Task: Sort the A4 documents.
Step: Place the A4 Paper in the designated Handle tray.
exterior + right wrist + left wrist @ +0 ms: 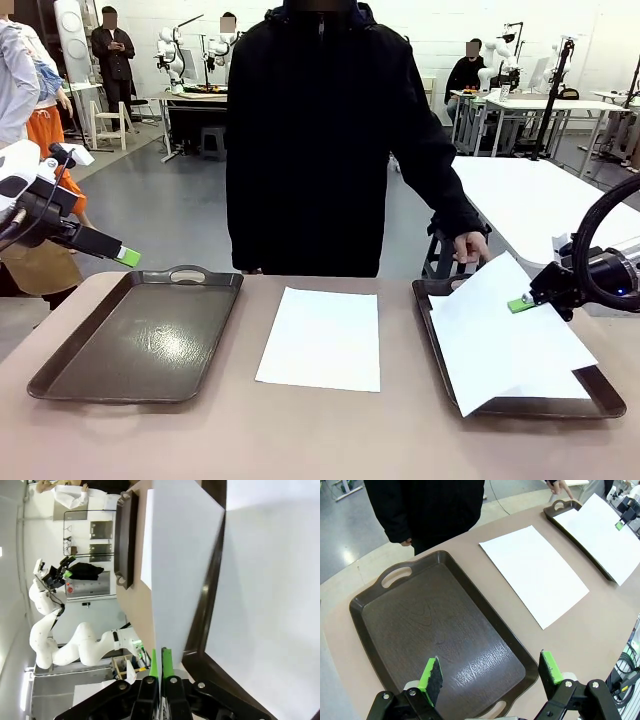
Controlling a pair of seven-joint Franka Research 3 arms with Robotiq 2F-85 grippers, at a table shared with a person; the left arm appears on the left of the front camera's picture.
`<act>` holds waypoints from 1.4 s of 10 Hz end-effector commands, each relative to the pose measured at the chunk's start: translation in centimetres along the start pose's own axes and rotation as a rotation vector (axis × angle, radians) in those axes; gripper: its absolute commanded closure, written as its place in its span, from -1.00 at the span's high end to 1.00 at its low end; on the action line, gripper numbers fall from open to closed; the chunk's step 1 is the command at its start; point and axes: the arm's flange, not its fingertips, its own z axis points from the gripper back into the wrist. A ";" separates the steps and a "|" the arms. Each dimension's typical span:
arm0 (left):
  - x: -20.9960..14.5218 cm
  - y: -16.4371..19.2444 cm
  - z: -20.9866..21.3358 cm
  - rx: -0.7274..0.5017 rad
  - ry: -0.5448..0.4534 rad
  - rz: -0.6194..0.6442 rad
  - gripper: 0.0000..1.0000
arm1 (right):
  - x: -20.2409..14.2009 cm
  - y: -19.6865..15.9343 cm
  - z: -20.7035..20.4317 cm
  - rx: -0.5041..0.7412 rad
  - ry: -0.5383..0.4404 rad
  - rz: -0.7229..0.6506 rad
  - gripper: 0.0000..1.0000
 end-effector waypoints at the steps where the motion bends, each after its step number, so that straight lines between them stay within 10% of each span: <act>1: -0.2 0.2 0.0 -0.008 -0.005 -0.001 1.00 | -0.4 -0.4 0.5 -0.085 -0.001 0.015 -0.98; 14: -0.2 0.2 0.0 -0.008 -0.005 -0.001 1.00 | 5.3 -1.7 -0.8 -0.423 0.022 -0.016 -0.98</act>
